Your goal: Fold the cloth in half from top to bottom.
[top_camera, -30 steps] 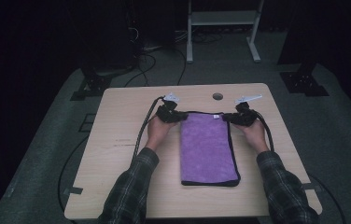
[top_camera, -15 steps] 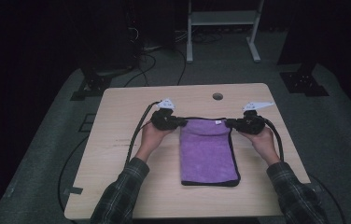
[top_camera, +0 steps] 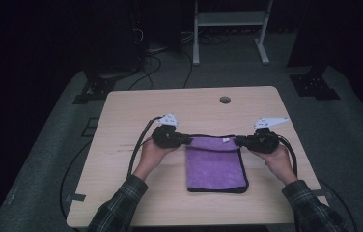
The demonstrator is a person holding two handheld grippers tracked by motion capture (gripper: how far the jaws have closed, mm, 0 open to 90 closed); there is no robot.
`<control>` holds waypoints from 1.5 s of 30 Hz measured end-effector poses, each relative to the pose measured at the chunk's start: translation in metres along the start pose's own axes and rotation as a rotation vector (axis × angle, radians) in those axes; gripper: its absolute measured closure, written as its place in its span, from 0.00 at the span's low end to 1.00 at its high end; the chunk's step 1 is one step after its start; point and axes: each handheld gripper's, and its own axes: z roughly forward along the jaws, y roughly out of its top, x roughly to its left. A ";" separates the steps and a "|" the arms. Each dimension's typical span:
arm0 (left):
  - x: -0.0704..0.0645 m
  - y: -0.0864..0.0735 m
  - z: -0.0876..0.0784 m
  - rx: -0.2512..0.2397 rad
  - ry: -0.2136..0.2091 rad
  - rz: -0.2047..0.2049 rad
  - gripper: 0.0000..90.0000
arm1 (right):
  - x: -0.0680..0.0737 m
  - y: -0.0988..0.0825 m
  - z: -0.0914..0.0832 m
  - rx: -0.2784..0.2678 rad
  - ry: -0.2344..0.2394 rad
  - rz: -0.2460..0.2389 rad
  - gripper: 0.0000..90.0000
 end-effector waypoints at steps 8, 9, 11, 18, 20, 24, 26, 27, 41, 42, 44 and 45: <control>-0.029 -0.011 -0.008 0.010 -0.036 0.003 0.89 | 0.021 -0.015 -0.015 0.001 0.022 -0.015 0.89; -0.033 -0.013 -0.008 0.016 -0.043 0.007 0.89 | 0.022 -0.017 -0.016 0.004 0.022 -0.019 0.89; -0.040 -0.015 -0.009 0.020 -0.057 0.010 0.89 | 0.027 -0.021 -0.019 0.010 0.026 -0.023 0.89; -0.062 -0.025 -0.011 0.050 -0.075 0.024 0.89 | 0.041 -0.033 -0.031 0.014 0.048 -0.029 0.89; -0.066 -0.029 -0.010 0.064 -0.085 0.027 0.89 | 0.045 -0.038 -0.032 0.026 0.055 -0.033 0.88; -0.070 -0.039 -0.005 0.106 -0.112 0.022 0.88 | 0.052 -0.050 -0.031 0.061 0.069 -0.030 0.88; -0.071 -0.045 0.000 0.136 -0.122 0.019 0.88 | 0.055 -0.056 -0.030 0.091 0.073 -0.033 0.86; -0.072 -0.047 0.002 0.150 -0.126 0.017 0.87 | 0.057 -0.059 -0.029 0.104 0.070 -0.034 0.85; -0.066 -0.034 -0.012 0.068 -0.084 0.016 0.72 | 0.054 -0.048 -0.043 0.015 0.037 -0.044 0.86; -0.062 -0.033 -0.009 0.069 -0.077 0.010 0.74 | 0.052 -0.046 -0.039 0.022 0.025 -0.050 0.88; -0.056 -0.032 -0.003 0.082 -0.065 0.004 0.77 | 0.045 -0.043 -0.027 0.046 0.005 -0.049 0.92; -0.053 -0.033 0.003 0.094 -0.057 -0.006 0.78 | 0.044 -0.043 -0.023 0.054 0.004 -0.049 0.92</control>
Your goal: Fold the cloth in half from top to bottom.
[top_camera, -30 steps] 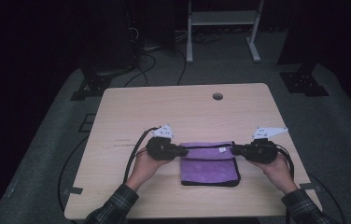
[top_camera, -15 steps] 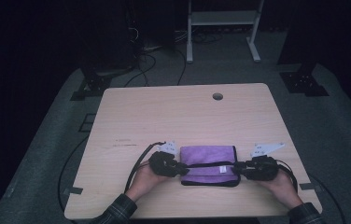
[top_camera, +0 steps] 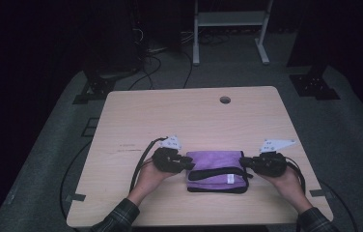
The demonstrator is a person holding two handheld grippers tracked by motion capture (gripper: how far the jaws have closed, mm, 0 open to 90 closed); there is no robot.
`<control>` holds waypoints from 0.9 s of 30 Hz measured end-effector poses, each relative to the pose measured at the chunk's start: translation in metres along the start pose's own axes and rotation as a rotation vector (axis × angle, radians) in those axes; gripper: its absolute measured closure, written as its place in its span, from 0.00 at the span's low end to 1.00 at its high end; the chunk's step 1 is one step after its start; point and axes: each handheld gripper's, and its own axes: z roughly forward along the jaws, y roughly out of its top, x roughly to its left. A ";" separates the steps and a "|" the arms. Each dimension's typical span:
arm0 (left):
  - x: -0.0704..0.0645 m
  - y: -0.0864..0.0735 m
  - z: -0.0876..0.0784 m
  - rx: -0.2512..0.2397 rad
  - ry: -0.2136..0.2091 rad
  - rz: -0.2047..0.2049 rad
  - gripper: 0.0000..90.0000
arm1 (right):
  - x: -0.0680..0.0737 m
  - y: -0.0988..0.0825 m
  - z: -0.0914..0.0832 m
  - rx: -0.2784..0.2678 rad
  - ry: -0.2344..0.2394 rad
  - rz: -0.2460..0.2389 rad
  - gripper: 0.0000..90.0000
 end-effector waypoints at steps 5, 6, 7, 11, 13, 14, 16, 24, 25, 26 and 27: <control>-0.004 -0.006 0.008 0.038 -0.022 0.012 0.78 | -0.002 -0.003 0.014 0.052 0.026 0.006 0.93; -0.008 -0.007 0.008 0.042 -0.029 0.015 0.78 | 0.000 -0.004 0.015 0.054 0.040 0.004 0.93; -0.015 -0.010 0.007 0.046 -0.039 0.026 0.78 | 0.006 -0.007 0.014 0.058 0.064 -0.006 0.93; -0.026 -0.018 0.003 0.058 -0.052 0.034 0.74 | 0.017 -0.015 0.006 0.067 0.104 -0.026 0.91; -0.028 -0.020 0.002 0.066 -0.053 0.039 0.73 | 0.020 -0.018 0.004 0.077 0.108 -0.040 0.90; -0.033 -0.024 0.001 0.069 -0.055 0.042 0.72 | 0.026 -0.024 0.003 0.100 0.119 -0.062 0.88; -0.037 -0.026 -0.002 0.067 -0.059 0.048 0.70 | 0.031 -0.027 0.001 0.115 0.119 -0.086 0.86; -0.041 -0.036 0.004 0.164 -0.004 0.086 0.62 | 0.036 -0.037 -0.008 0.140 0.110 -0.132 0.72; -0.041 -0.036 0.004 0.164 -0.004 0.086 0.62 | 0.036 -0.037 -0.008 0.140 0.110 -0.132 0.72; -0.042 -0.036 0.003 0.170 0.006 0.092 0.62 | 0.036 -0.038 -0.009 0.145 0.105 -0.136 0.67; -0.042 -0.036 0.003 0.171 0.009 0.093 0.61 | 0.035 -0.038 -0.009 0.149 0.104 -0.136 0.66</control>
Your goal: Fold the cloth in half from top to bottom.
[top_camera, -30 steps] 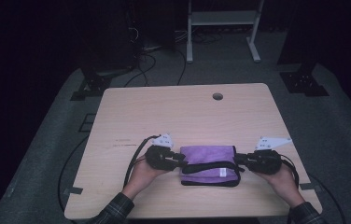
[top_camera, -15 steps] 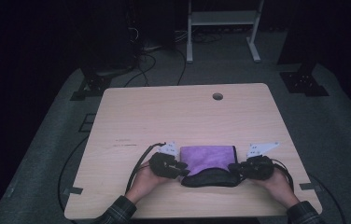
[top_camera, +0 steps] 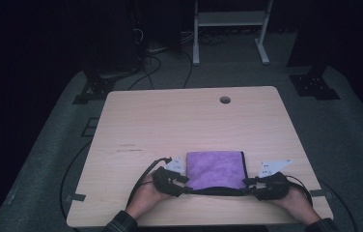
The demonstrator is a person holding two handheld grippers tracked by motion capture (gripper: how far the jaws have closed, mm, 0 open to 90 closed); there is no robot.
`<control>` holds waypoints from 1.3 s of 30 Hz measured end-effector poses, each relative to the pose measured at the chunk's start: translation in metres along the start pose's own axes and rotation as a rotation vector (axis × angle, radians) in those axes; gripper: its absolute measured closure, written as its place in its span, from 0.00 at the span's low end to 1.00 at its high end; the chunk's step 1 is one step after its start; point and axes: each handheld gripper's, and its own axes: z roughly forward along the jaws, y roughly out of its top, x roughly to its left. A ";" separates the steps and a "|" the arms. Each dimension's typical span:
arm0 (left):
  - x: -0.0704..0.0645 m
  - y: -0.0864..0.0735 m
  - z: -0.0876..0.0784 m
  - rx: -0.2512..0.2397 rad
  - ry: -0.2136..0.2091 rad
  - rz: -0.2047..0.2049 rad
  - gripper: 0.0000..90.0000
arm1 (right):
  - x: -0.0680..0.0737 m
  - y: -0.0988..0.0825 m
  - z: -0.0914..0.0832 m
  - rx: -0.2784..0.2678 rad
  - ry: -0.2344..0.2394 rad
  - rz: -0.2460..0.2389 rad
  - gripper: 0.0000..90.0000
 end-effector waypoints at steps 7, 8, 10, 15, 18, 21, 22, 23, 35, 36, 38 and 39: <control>0.004 0.002 -0.014 -0.059 0.018 -0.039 0.39 | -0.012 -0.001 -0.006 -0.062 -0.040 0.084 0.39; 0.005 0.001 -0.016 -0.064 0.036 -0.044 0.36 | -0.014 -0.002 -0.007 -0.069 -0.051 0.096 0.36; 0.008 -0.002 -0.020 -0.071 0.068 -0.055 0.28 | -0.018 -0.002 -0.009 -0.084 -0.097 0.119 0.29; 0.014 -0.014 -0.033 -0.082 0.159 -0.089 0.12 | -0.027 -0.006 -0.018 -0.130 -0.221 0.200 0.15; 0.017 -0.025 -0.042 -0.090 0.218 -0.110 0.06 | -0.035 -0.011 -0.023 -0.142 -0.270 0.246 0.14; 0.021 -0.038 -0.052 -0.087 0.255 -0.132 0.02 | -0.042 -0.019 -0.026 -0.132 -0.309 0.287 0.14; 0.023 -0.042 -0.055 -0.086 0.262 -0.140 0.02 | -0.043 -0.020 -0.027 -0.130 -0.312 0.290 0.14; 0.023 -0.042 -0.055 -0.086 0.262 -0.140 0.02 | -0.045 -0.023 -0.027 -0.127 -0.317 0.294 0.13; 0.029 -0.096 -0.082 -0.053 0.358 -0.215 0.00 | -0.053 -0.034 -0.019 -0.059 -0.396 0.294 0.02; 0.029 -0.096 -0.082 -0.053 0.358 -0.215 0.00 | -0.053 -0.034 -0.019 -0.059 -0.396 0.294 0.02; 0.029 -0.105 -0.084 -0.053 0.366 -0.216 0.00 | -0.054 -0.035 -0.017 -0.045 -0.421 0.277 0.02; 0.029 -0.107 -0.084 -0.046 0.366 -0.214 0.00 | -0.054 -0.036 -0.016 -0.038 -0.428 0.284 0.02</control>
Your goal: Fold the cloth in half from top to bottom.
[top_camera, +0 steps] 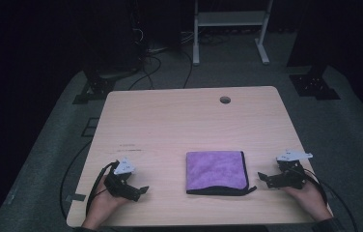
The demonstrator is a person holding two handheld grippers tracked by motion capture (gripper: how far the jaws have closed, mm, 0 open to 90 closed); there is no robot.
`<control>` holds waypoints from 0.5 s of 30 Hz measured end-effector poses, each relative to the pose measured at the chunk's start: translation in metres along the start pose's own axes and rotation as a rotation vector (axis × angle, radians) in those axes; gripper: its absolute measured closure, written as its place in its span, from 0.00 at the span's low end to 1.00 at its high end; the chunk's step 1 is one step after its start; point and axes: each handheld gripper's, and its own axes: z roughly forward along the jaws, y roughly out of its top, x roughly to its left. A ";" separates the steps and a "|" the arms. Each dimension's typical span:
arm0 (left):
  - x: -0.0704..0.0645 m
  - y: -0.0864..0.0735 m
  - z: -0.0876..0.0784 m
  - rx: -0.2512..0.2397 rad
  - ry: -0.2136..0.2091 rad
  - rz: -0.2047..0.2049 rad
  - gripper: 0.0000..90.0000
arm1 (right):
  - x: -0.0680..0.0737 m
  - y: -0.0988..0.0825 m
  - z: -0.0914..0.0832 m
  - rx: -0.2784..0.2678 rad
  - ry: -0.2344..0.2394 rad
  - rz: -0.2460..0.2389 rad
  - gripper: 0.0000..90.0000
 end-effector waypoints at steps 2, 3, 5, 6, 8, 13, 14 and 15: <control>0.000 -0.001 0.000 0.003 0.001 0.005 0.00 | 0.000 -0.001 0.001 0.009 -0.011 -0.002 0.02; 0.001 -0.003 0.001 0.008 -0.002 0.005 0.00 | -0.001 -0.001 0.002 0.011 -0.016 -0.009 0.01; 0.002 -0.007 0.002 0.005 -0.008 0.009 0.00 | -0.002 -0.002 0.003 0.017 -0.010 0.012 0.01; 0.002 -0.008 0.003 -0.006 -0.010 0.010 0.00 | -0.003 -0.002 0.003 0.018 -0.013 0.016 0.01; 0.003 -0.011 0.003 -0.026 -0.017 0.019 0.00 | -0.003 -0.002 0.003 0.017 -0.015 0.018 0.01; 0.003 -0.012 0.003 -0.040 -0.018 0.020 0.00 | -0.003 -0.002 0.003 0.017 -0.015 0.019 0.01; 0.003 -0.012 0.003 -0.040 -0.017 0.020 0.00 | -0.003 -0.002 0.003 0.017 -0.015 0.019 0.01; 0.003 -0.012 0.003 -0.040 -0.017 0.020 0.00 | -0.003 -0.002 0.003 0.017 -0.015 0.019 0.01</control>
